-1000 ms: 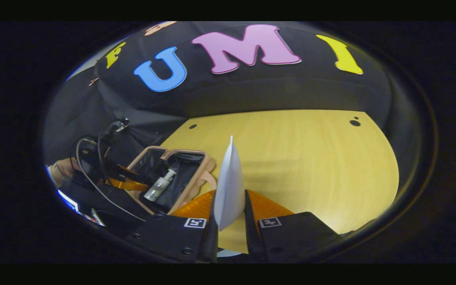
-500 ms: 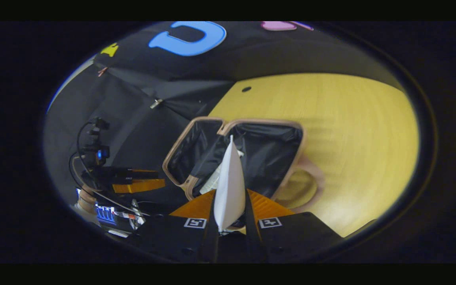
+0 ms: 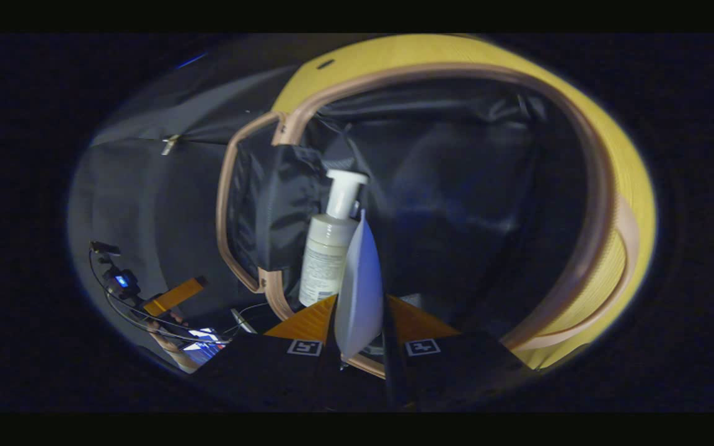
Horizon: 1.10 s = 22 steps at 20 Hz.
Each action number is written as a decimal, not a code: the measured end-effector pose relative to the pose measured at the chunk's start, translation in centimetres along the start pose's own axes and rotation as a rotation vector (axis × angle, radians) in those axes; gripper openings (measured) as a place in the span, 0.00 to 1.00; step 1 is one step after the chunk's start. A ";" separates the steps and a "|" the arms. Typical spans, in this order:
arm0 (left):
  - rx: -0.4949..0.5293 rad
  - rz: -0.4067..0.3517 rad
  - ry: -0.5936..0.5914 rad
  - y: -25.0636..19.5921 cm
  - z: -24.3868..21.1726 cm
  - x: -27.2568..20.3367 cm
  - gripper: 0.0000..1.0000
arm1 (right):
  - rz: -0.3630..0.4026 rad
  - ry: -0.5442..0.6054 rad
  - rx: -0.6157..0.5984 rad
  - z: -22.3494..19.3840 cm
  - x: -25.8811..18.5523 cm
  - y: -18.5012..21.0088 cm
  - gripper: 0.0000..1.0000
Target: First open the suitcase, pack the skin care products into it, and then close the suitcase.
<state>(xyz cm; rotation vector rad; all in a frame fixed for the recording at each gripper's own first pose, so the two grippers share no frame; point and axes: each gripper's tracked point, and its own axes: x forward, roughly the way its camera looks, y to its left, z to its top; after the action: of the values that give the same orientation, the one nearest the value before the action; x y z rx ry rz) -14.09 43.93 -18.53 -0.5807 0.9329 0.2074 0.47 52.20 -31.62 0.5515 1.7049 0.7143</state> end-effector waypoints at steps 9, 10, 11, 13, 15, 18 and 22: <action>0.038 0.028 0.049 3.9 4.5 4.3 0.97 | -0.092 -0.041 0.133 0.9 -0.5 -0.2 0.68; 0.035 0.031 0.055 4.1 5.1 4.7 0.97 | -0.074 -0.045 0.139 0.7 -1.2 0.3 0.65; 0.028 0.054 0.055 4.7 5.6 5.0 0.97 | -0.057 -0.059 0.149 0.6 -2.0 0.8 0.63; 0.006 0.081 0.059 5.5 6.8 5.3 0.97 | -0.011 -0.116 0.160 0.7 -4.3 2.0 0.97; 0.013 0.076 0.047 6.1 8.6 5.4 0.97 | 0.066 -0.192 0.149 0.8 -7.3 3.3 0.78; 0.048 0.113 0.029 7.6 11.9 6.7 0.96 | 0.139 -0.296 0.130 1.1 -11.7 3.9 0.89; 0.093 0.132 0.088 8.8 14.1 10.8 0.96 | 0.161 -0.404 0.141 1.8 -14.9 3.0 0.89</action>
<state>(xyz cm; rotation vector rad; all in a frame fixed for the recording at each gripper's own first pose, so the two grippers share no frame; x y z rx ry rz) -1.54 58.15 -24.12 -0.4451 1.0616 0.2571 5.80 44.38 -19.55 0.8768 1.3490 0.5519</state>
